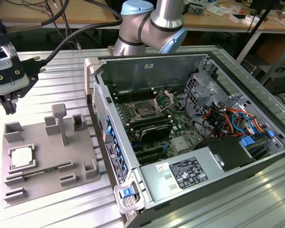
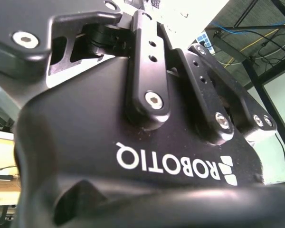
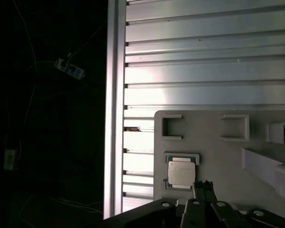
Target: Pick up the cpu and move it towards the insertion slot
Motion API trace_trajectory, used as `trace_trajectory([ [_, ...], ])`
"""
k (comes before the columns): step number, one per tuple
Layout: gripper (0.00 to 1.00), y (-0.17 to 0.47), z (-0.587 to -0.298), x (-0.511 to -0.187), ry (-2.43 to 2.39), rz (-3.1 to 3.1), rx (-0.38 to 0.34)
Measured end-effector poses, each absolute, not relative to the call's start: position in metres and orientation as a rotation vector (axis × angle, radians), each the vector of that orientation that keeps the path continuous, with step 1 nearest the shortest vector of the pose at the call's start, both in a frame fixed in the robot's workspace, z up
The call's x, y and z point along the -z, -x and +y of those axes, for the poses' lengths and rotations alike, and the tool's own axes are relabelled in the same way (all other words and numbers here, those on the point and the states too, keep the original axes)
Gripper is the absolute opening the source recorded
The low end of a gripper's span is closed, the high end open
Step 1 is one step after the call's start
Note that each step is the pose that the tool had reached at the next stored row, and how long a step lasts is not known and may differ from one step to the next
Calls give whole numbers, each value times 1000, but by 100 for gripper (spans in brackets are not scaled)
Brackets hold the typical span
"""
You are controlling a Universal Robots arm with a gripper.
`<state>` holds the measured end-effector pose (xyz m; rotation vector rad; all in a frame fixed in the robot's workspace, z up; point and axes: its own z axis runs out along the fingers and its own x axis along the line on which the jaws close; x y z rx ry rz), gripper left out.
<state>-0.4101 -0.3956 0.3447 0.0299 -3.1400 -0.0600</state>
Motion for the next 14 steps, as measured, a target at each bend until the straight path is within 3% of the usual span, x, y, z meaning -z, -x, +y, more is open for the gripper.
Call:
trace_trajectory([
  [14, 11, 410, -396, -342, -30, -3140, 60],
])
